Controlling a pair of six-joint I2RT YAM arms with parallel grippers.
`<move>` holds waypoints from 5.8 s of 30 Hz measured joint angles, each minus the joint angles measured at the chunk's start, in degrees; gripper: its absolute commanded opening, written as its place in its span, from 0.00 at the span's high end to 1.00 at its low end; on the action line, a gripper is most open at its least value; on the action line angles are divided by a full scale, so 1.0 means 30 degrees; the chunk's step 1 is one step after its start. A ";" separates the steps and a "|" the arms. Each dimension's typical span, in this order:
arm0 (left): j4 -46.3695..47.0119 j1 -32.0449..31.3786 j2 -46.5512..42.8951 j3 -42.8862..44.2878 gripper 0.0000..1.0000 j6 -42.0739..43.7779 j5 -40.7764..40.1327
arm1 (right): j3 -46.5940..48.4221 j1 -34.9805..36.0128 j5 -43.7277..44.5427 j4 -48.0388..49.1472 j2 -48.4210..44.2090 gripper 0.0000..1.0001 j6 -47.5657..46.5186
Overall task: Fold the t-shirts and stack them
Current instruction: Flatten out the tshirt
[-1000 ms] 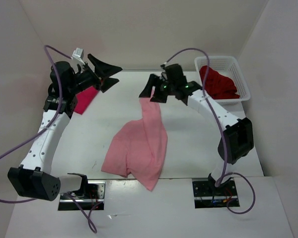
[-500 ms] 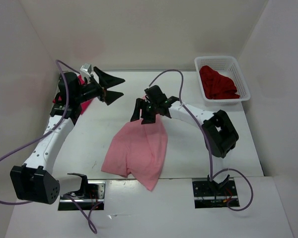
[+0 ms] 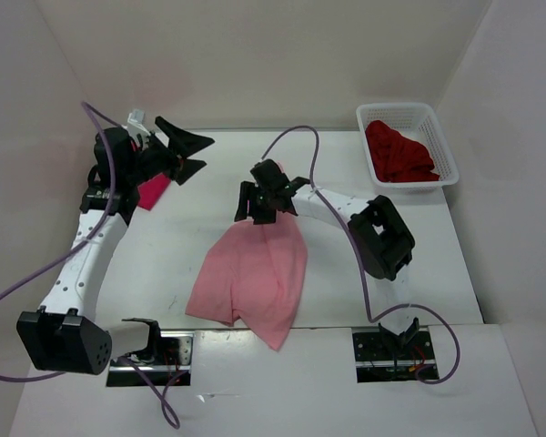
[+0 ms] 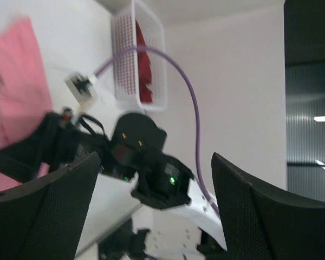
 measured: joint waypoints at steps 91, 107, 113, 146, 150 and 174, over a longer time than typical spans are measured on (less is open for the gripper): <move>-0.4918 -0.2441 0.6324 0.0801 1.00 0.8939 -0.8058 | -0.2725 -0.9632 -0.3585 -0.3024 -1.0914 1.00 -0.2812; -0.5472 0.4342 0.5792 1.4535 1.00 0.7956 -0.4881 | -0.0291 -0.9180 -0.7329 -0.1792 -1.8637 0.99 -0.3395; -0.4845 0.4175 0.6907 1.7070 1.00 0.7890 -0.4036 | -0.8597 -1.0287 -0.5187 -0.2135 -1.7792 1.00 -0.3716; -0.4867 0.1064 0.1209 -0.3045 0.80 0.9049 -0.7286 | -1.0134 -1.1373 -0.0903 -0.4575 -1.1336 1.00 -0.3891; -0.6033 0.1166 -0.1188 -0.7759 0.78 0.6601 -0.7220 | -1.0134 -1.1373 -0.1268 -0.4495 -1.1081 1.00 -0.3883; -0.5020 0.1435 -0.1719 -1.2597 0.58 -0.1603 -0.9675 | -1.0010 -1.1089 -0.2244 -0.4131 -1.0746 1.00 -0.3883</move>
